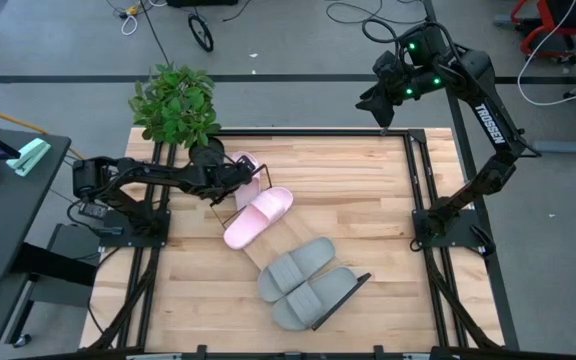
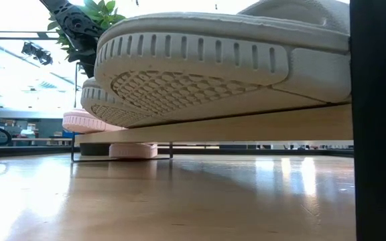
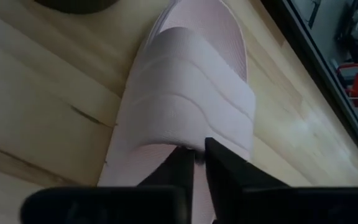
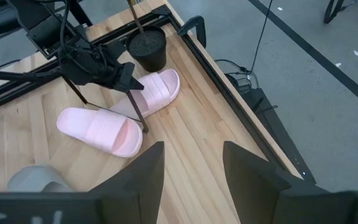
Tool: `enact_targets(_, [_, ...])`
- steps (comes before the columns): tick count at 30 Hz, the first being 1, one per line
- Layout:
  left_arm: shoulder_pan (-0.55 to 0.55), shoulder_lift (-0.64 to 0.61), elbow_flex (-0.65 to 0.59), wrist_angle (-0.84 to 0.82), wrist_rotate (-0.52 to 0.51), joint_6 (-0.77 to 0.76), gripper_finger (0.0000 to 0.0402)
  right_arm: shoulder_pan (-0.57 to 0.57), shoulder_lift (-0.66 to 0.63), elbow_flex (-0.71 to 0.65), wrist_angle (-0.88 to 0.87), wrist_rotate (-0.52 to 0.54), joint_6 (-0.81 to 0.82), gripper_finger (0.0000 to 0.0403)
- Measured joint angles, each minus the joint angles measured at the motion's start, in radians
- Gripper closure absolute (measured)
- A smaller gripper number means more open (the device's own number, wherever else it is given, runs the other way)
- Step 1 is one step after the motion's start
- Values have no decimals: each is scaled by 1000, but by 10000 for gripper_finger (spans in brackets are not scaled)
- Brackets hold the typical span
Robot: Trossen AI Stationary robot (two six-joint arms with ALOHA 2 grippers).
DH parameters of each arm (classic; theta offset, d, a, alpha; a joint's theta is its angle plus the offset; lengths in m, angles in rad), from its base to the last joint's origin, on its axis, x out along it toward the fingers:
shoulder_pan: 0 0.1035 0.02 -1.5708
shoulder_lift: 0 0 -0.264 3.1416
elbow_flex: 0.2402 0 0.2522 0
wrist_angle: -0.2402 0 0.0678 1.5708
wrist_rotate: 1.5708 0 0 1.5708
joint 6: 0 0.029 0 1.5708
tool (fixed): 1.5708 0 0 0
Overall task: Pick and place slides into the shelf
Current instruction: Put the pink slide on the shelf
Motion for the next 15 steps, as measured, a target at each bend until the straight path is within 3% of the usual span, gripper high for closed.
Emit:
enact_targets(4, [0,0,0,-4,-15,4,390,0,0,0,0,0,0,234])
enact_targets(15, [-2,0,0,-5,-26,19,392,0,0,0,0,0,0,234])
